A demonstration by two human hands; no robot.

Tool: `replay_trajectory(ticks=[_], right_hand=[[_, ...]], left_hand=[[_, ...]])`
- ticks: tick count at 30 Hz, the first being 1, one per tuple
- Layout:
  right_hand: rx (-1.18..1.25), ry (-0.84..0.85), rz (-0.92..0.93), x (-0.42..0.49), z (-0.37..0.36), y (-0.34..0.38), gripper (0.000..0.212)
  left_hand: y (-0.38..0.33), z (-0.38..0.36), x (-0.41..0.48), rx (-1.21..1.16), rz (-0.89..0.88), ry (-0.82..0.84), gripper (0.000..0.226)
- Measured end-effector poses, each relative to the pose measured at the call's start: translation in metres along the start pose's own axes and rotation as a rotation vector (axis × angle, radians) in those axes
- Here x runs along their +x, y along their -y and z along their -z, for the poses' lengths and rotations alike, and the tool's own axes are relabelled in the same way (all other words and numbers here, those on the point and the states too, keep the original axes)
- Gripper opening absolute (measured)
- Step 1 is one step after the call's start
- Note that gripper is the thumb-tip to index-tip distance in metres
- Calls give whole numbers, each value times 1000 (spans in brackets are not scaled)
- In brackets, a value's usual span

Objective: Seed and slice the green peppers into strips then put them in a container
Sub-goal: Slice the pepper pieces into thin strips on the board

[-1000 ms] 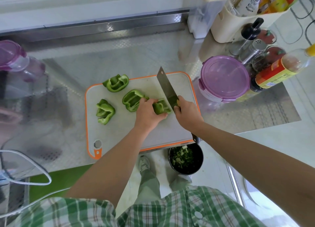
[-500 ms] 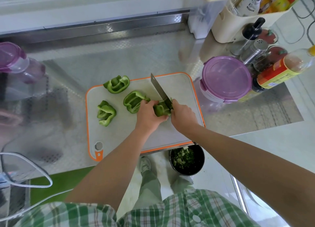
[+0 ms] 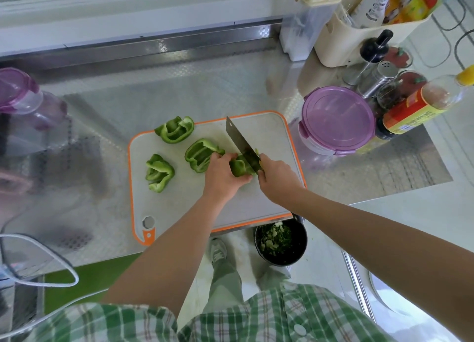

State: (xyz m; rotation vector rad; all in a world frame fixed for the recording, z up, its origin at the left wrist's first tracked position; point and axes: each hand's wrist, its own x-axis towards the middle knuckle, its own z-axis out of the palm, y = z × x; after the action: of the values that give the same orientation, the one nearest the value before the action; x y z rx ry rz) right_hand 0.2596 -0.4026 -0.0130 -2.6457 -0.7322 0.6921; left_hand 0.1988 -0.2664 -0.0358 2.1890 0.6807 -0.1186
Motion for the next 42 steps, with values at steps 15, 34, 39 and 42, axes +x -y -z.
replay_trajectory(ticks=[15,34,39,42], right_hand=[[122,-130,-22,10,4,4,18],[8,-54,-48,12,-15,9,37],[136,-129,-38,5,3,-1,25],[84,-63,7,2,12,-1,20]], left_hand=[[4,-3,-5,-31,11,-50,72],[6,-1,-5,-13,-27,-59,67],[6,-1,-5,-41,-22,-57,68],[1,-3,-1,-50,-17,-74,66]])
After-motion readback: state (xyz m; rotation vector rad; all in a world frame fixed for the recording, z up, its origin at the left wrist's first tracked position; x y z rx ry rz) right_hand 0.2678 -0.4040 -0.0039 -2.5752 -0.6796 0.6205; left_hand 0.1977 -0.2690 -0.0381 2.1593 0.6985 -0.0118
